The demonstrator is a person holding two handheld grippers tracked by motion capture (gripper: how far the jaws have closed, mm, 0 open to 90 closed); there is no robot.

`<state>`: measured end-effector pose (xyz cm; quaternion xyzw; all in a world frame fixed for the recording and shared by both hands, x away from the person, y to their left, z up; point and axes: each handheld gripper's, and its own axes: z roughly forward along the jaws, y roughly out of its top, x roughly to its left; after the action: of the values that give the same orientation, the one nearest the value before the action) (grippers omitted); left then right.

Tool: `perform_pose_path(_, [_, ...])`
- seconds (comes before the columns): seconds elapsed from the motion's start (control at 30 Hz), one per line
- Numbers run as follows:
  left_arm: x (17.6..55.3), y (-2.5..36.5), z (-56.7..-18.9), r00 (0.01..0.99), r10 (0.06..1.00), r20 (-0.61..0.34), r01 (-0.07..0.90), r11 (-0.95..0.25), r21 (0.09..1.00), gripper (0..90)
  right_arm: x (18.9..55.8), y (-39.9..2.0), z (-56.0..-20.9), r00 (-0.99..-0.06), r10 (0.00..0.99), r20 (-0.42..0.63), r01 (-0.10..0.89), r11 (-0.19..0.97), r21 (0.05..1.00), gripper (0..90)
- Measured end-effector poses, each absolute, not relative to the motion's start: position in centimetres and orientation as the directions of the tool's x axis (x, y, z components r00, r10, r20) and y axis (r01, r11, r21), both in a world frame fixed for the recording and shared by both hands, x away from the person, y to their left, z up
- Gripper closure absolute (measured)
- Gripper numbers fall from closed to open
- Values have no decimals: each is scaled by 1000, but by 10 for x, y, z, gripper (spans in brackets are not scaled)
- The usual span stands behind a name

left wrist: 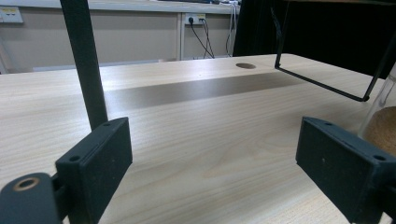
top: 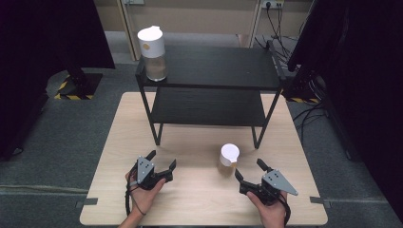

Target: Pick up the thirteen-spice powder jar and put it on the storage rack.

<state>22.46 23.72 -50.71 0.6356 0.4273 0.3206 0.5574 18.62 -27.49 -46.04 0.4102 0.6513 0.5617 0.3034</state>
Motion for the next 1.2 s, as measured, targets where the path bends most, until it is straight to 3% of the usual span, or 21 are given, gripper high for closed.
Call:
perform_pose_path(0.47, [224,237,-507,432,900,-64,182,-18,983,104,214,-244,-455,-510,858,59,195,49,980,110])
perform_pose_path(1.2, [224,237,-508,433,900,-59,178,-21,984,103,228,-221,-463,-473,881,24,211,86,974,302])
